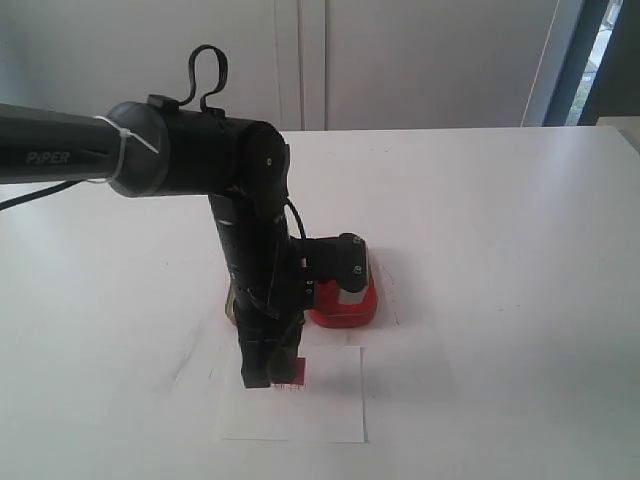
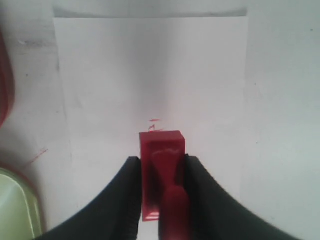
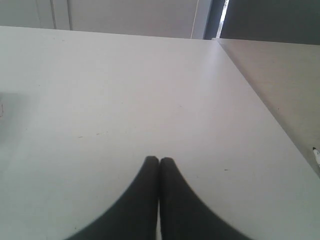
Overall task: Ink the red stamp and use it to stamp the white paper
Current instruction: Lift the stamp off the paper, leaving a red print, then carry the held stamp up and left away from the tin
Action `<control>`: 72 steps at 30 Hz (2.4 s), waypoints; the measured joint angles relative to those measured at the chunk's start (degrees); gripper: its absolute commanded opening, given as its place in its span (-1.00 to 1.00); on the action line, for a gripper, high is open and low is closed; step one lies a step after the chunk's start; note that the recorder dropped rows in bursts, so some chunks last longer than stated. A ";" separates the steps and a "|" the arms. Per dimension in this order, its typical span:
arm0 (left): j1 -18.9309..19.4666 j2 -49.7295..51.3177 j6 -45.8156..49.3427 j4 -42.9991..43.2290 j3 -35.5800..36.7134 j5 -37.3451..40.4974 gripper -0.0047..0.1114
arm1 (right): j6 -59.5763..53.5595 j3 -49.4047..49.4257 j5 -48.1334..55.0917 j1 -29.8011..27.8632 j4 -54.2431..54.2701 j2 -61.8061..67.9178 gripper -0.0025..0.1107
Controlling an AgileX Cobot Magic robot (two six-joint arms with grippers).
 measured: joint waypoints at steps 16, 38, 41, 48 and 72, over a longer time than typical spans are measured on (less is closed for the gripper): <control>0.00 -4.44 -1.14 0.48 -0.83 0.69 -0.92 | 0.00 0.00 0.00 0.00 0.00 0.00 -0.96; 0.00 -10.71 -4.01 5.26 -0.83 0.86 -0.92 | 0.00 0.00 0.00 0.00 0.00 0.00 -0.96; 0.00 -10.84 -4.35 5.38 -0.83 0.86 -0.92 | 0.00 0.00 0.00 0.00 0.00 0.00 -0.96; 0.00 -10.88 -6.22 6.21 -0.83 1.19 -0.92 | 0.00 0.00 0.00 0.00 0.00 0.00 -0.96; 6.99 -13.46 -11.60 0.73 -0.83 2.97 -0.92 | 0.00 0.00 0.00 0.00 0.00 0.00 -0.96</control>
